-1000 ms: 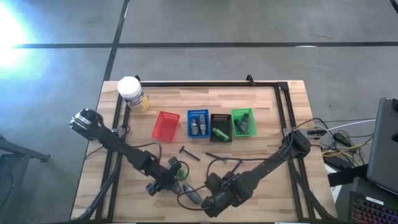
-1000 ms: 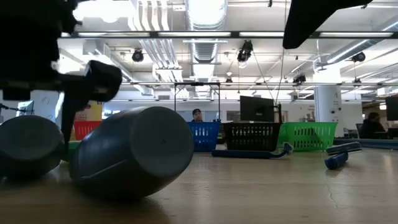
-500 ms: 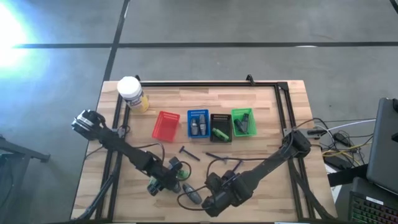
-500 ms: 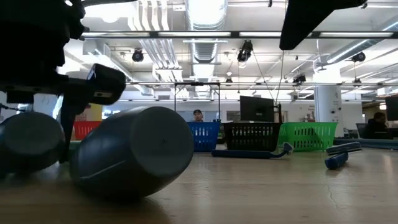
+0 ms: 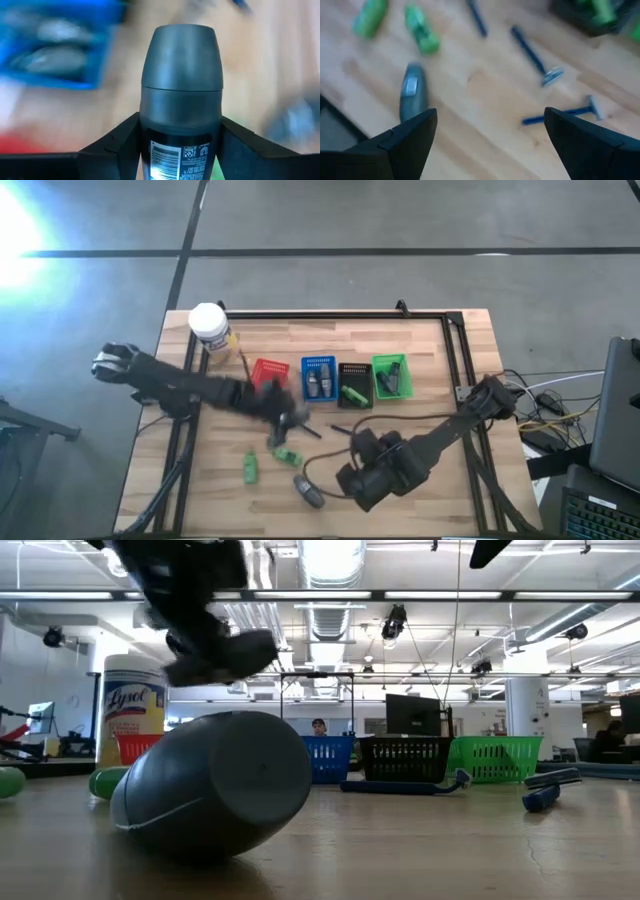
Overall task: Pick & Place Travel size toiletries
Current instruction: Put the black deodorant into the blue basket
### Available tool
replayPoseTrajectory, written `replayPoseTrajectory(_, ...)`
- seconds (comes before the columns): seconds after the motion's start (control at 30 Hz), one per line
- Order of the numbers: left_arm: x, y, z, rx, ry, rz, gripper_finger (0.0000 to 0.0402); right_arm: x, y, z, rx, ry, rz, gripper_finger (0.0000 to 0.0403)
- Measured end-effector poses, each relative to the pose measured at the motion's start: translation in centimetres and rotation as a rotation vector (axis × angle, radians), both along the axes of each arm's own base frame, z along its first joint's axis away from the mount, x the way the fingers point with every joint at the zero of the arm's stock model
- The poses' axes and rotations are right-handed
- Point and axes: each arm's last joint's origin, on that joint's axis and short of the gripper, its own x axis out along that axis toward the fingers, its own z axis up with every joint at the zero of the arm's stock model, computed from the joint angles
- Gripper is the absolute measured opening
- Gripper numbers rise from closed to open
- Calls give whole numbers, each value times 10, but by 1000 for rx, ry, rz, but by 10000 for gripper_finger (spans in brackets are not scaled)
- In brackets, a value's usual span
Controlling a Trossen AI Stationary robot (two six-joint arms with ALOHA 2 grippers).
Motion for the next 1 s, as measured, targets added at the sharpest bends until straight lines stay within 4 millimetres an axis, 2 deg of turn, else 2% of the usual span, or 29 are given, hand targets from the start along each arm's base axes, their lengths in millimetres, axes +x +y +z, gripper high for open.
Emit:
replayPoseTrajectory(0.13,5,57,6,-231,-119,377,209,-7,-10,15,-33,-83,-112,364)
replayPoseTrajectory(0.23,8,91,8,-344,-225,522,209,-14,-17,28,-57,-155,-180,363)
replayPoseTrajectory(0.33,13,115,2,-420,-261,646,209,-21,-23,39,-84,-224,-235,364)
replayPoseTrajectory(0.43,22,123,-10,-520,-260,755,209,-25,-29,45,-98,-259,-291,364)
replayPoseTrajectory(0.53,31,123,-22,-620,-239,834,209,-27,-32,47,-105,-255,-310,364)
replayPoseTrajectory(0.67,39,122,-36,-670,-193,905,209,-27,-33,47,-113,-256,-310,364)
replayPoseTrajectory(0.8,46,124,-37,-695,-212,954,214,-27,-33,44,-117,-250,-312,364)
replayPoseTrajectory(1.0,55,127,-29,-665,-251,931,273,-27,-33,40,-126,-239,-311,364)
